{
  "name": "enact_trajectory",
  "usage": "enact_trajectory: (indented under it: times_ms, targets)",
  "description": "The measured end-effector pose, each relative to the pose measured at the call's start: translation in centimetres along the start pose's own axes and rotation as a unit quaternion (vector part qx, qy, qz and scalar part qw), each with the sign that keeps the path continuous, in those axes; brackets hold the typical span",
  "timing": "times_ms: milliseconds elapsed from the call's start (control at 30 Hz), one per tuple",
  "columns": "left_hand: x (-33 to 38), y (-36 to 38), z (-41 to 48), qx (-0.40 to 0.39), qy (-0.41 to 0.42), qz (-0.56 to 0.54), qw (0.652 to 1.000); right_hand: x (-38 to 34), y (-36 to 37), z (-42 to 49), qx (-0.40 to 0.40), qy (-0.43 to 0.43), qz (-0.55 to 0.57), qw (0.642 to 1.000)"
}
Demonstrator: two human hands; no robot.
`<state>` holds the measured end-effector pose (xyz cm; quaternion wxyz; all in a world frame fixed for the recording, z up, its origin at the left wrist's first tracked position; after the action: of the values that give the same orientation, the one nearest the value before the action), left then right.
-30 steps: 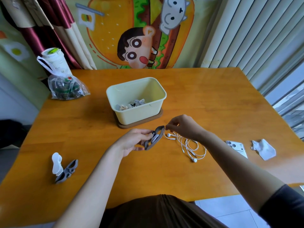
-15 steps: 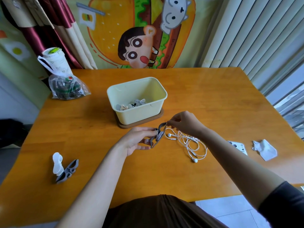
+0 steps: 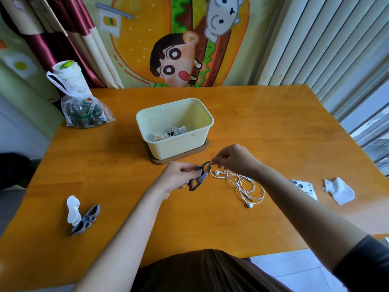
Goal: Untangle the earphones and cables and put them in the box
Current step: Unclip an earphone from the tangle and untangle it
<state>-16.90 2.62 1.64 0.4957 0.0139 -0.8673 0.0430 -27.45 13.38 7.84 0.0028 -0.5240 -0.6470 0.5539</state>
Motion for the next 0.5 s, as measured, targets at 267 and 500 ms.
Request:
enact_trajectory:
  times_ms: [267, 500]
  targets:
    - [1.6, -1.1, -0.1, 0.16, 0.1, -0.013, 0.982, -3.7, 2.0, -2.1, 0.089, -0.03, -0.059, 0.994]
    - [-0.6, -0.6, 0.6, 0.121, -0.028, -0.331, 0.935, -5.8, 4.9, -3.5, 0.094, -0.115, -0.013, 0.989]
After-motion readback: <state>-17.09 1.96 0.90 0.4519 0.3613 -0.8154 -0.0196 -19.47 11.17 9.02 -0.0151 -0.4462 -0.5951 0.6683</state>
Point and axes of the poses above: each hand's wrist, its own z-axis towards the middle knuckle, its own y-axis out of the palm, x = y × z, the point moved 10 cm from there along z, towards the middle knuckle, and after that the axes turned 11 degrees about -x, right-handed, at the moved point
